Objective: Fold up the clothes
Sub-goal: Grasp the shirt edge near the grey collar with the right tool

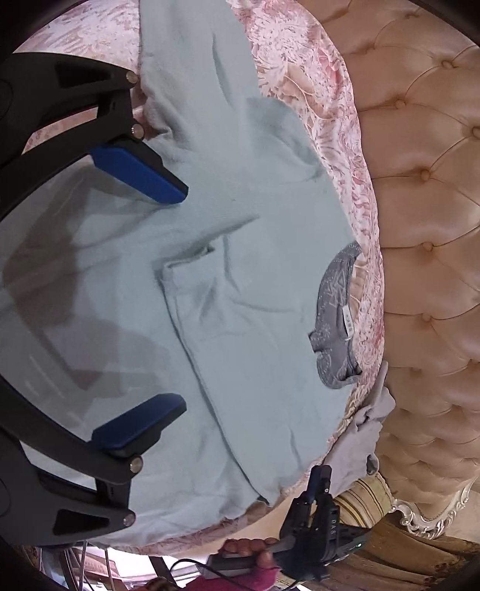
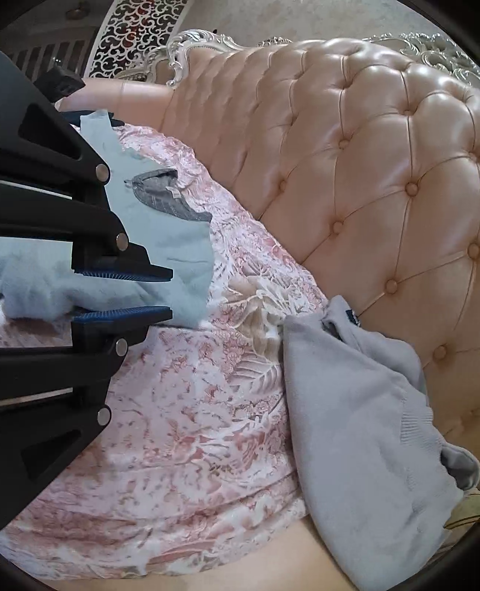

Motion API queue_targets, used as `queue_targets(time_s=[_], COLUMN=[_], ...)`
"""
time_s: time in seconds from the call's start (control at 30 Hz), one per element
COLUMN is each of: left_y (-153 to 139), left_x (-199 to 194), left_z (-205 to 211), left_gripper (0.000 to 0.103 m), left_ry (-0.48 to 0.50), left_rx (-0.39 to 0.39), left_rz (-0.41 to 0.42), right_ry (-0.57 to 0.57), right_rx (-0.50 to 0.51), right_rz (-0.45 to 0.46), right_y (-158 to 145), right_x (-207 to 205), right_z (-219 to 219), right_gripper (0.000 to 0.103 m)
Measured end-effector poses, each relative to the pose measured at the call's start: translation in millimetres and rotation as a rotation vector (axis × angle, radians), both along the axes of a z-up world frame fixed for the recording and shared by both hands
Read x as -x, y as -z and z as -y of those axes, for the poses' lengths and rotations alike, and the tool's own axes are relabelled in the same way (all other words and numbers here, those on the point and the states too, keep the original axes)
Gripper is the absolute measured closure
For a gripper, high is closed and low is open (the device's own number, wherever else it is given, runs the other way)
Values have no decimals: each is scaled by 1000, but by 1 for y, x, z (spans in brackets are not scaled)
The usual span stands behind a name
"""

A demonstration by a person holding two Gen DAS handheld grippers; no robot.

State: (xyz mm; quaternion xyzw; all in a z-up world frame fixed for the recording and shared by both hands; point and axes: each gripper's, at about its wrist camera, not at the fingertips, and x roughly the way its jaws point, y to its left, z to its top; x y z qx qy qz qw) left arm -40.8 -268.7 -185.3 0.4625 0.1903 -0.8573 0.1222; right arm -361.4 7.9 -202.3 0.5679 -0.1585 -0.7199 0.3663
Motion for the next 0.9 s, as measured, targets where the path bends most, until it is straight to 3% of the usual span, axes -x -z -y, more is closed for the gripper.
queue_targets(time_s=[0.2,0.47,0.6,0.8,0.9], left_y=[15,15,13,12,13], left_x=[7,1,-5,-6,-6], left_z=[-7,-7,-9,-11,-11], left_gripper=[0,0,0,0,0], left_ry=[25,31,36,22,0], left_rx=[69,65,73,84,90], left_rz=[32,16,2,-6,-13], right_ry=[-5,-30,-75,3,17], right_rx=[-30,-43,-103,-75,-126], right_rz=[42,31,-97,-244,-264], right_y=[17,19,4,-28,-28], right_x=[13,16,6,11,21], right_z=[8,23,35,34,36], right_gripper=[85,85,97,102,103])
